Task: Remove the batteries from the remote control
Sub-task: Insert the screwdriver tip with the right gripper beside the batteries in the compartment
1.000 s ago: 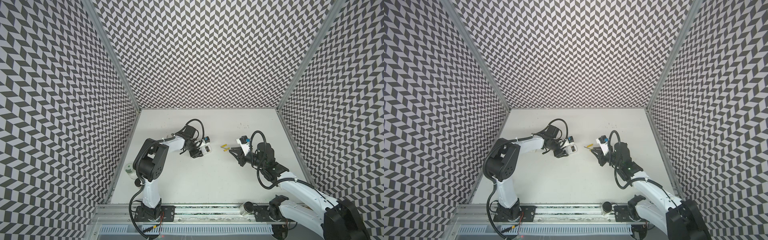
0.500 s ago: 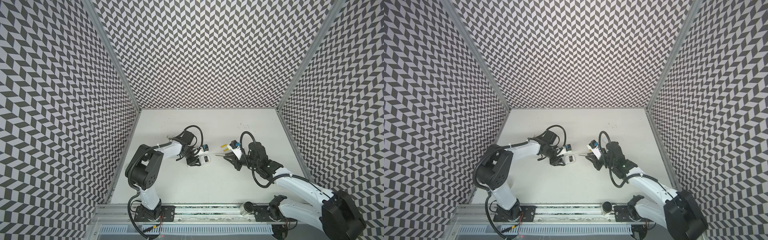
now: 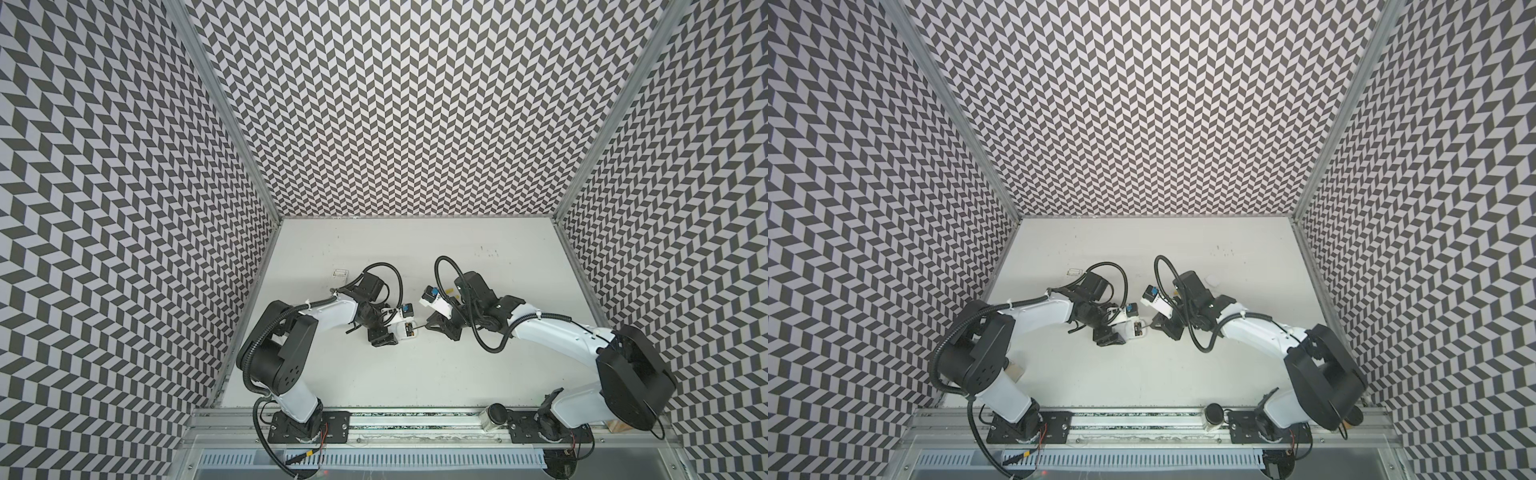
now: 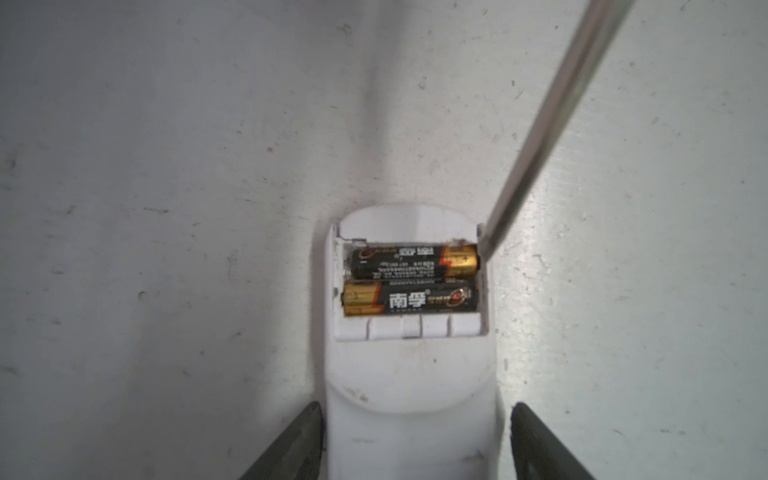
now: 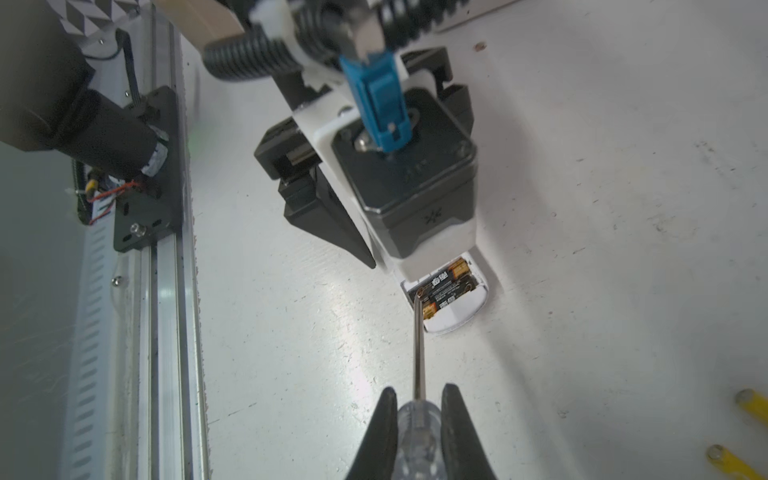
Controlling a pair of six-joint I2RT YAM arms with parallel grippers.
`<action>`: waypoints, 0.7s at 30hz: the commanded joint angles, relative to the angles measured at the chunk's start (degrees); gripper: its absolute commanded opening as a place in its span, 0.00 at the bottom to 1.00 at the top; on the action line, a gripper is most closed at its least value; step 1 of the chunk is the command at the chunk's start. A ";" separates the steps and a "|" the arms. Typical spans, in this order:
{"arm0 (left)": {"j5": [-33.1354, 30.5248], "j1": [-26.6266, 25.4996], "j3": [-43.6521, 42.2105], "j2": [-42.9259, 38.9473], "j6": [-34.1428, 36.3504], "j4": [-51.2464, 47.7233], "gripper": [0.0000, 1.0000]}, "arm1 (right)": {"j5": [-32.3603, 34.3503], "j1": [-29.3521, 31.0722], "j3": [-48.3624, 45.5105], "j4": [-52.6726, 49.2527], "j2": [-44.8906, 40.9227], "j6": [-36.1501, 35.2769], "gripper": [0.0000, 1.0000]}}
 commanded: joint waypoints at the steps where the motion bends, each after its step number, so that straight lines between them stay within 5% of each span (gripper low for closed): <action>1: -2.95 0.33 -1.29 0.22 1.86 -2.94 0.73 | 0.97 0.28 3.65 -5.18 2.36 -3.36 0.00; 9: -4.95 1.01 -0.22 -0.94 3.04 -7.59 0.75 | 1.20 0.72 7.31 -8.40 5.47 -2.54 0.00; 21: -3.99 0.82 -1.43 -1.22 3.64 -6.71 0.56 | 1.34 1.69 9.08 -8.64 7.22 -3.81 0.00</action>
